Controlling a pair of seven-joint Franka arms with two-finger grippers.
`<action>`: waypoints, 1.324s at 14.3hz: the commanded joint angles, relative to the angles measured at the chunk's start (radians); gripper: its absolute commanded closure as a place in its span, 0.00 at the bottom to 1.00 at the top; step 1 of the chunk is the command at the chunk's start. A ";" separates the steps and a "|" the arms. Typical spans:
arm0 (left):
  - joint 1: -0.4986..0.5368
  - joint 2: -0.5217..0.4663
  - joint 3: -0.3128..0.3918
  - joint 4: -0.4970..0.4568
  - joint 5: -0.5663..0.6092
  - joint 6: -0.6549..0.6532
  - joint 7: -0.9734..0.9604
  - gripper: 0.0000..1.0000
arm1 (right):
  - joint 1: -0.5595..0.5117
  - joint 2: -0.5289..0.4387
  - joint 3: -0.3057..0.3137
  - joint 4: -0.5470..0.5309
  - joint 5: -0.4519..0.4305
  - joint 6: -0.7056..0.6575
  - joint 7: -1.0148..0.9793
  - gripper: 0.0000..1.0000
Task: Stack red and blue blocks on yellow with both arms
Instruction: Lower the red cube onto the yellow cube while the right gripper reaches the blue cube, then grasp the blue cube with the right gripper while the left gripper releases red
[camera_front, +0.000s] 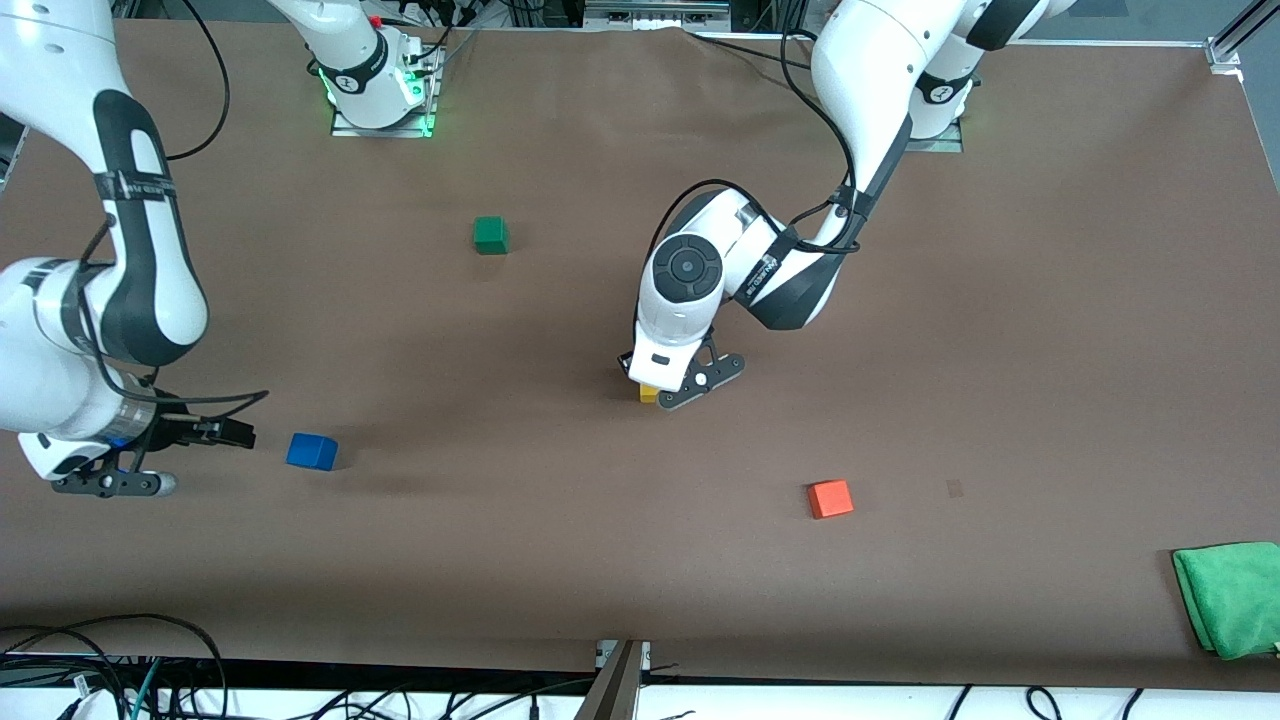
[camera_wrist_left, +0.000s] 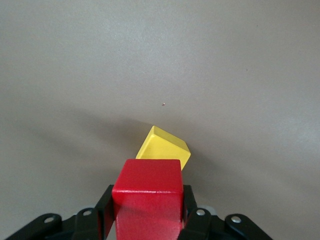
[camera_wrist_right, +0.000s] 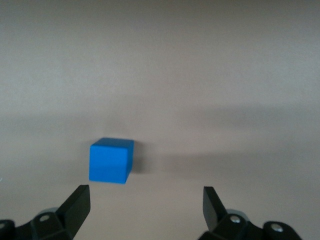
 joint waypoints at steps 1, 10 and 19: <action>-0.002 0.019 0.008 0.020 -0.018 0.006 -0.010 1.00 | 0.004 0.036 0.004 0.007 0.018 0.052 0.015 0.00; 0.007 0.088 0.014 0.121 -0.033 0.004 -0.059 1.00 | 0.070 0.098 0.006 -0.007 0.018 0.152 0.140 0.00; 0.007 0.087 0.017 0.104 -0.021 0.000 -0.056 1.00 | 0.074 0.108 0.008 -0.122 0.020 0.282 0.144 0.00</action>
